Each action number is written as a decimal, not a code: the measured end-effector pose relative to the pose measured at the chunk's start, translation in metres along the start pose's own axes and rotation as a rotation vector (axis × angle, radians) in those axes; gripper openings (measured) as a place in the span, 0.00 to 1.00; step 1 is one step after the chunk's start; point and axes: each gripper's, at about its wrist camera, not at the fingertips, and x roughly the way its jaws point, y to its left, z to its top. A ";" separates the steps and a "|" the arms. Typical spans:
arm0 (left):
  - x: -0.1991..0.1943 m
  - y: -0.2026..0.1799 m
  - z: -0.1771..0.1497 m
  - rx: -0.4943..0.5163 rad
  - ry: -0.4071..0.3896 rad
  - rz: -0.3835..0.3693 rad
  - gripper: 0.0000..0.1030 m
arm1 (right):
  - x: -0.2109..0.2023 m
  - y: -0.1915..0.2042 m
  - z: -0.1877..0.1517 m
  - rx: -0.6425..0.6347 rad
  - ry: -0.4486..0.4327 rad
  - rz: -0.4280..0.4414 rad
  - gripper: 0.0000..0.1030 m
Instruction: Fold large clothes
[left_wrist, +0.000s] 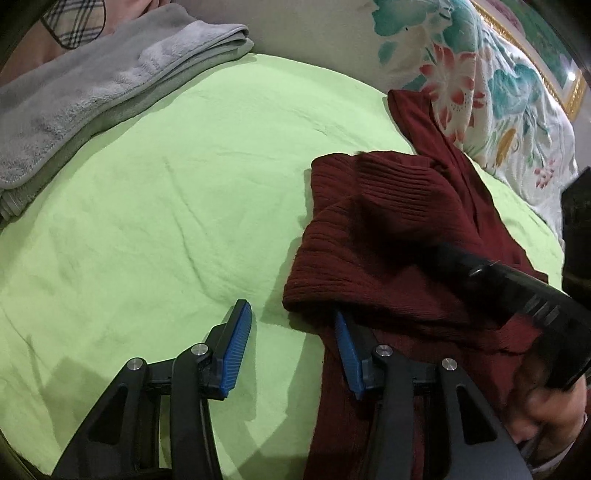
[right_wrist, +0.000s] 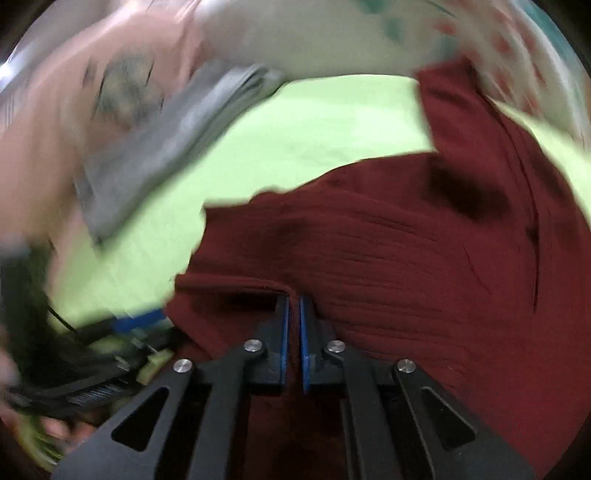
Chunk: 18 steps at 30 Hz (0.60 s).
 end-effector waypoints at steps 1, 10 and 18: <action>0.001 -0.001 0.001 0.000 0.001 0.001 0.46 | -0.008 -0.008 0.000 0.042 -0.020 -0.002 0.04; 0.007 -0.019 0.013 0.054 0.009 0.016 0.34 | -0.135 -0.099 -0.029 0.399 -0.294 -0.075 0.04; 0.012 -0.027 0.009 0.097 0.016 0.029 0.34 | -0.156 -0.169 -0.098 0.625 -0.214 -0.225 0.03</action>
